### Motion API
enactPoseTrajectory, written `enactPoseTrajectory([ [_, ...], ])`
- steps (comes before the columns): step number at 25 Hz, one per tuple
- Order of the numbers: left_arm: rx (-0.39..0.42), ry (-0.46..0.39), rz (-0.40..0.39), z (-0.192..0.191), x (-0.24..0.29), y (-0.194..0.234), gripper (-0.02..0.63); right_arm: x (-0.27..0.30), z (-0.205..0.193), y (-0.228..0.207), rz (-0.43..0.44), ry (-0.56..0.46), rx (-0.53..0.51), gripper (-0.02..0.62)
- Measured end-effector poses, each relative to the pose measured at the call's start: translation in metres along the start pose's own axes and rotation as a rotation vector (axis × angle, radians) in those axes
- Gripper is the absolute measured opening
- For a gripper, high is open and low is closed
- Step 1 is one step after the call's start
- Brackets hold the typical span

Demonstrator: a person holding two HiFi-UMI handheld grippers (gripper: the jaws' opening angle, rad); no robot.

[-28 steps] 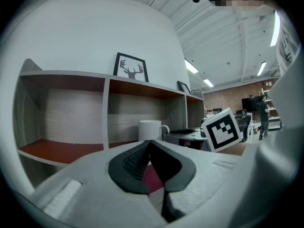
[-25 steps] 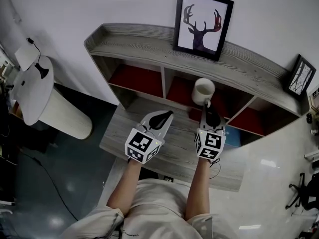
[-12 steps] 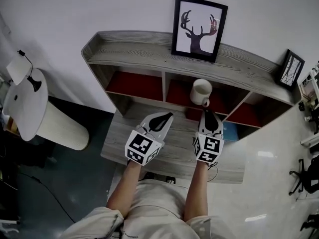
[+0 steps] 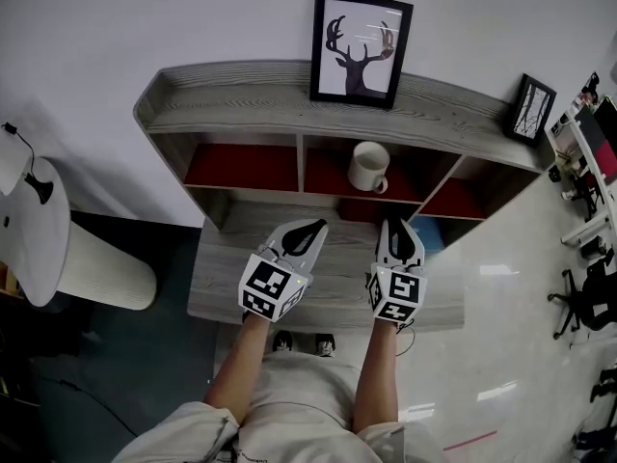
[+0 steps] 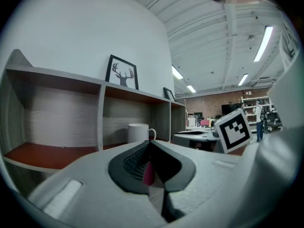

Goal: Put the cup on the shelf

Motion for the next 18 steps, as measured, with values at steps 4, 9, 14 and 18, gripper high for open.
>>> enactPoseTrajectory([
  [4, 0.035, 0.017, -0.009, -0.003, -0.001, -0.001, 0.009, -0.016, -0.003, 0.005, -0.033, 0.015, -0.004, 0.077],
  [9, 0.046, 0.01, -0.062, -0.011, -0.005, -0.007, 0.009, -0.037, -0.012, 0.015, -0.056, 0.005, 0.008, 0.063],
  [14, 0.049, 0.01, -0.091, -0.02, -0.016, -0.003, 0.011, -0.049, -0.011, 0.029, -0.066, -0.035, 0.025, 0.033],
  [18, 0.053, 0.012, -0.096, -0.021, -0.028, 0.005, 0.009, -0.062, -0.005, 0.038, -0.105, -0.108, 0.051, 0.019],
])
Point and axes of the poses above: the fingertips, and each gripper's own axes: x forward along the fingers, y to its left, z out of its top, the point moved 10 cm from there along -x, backward along the fingers, and after that the axes turned 4 degrees about -z, right-handed, at the moved point
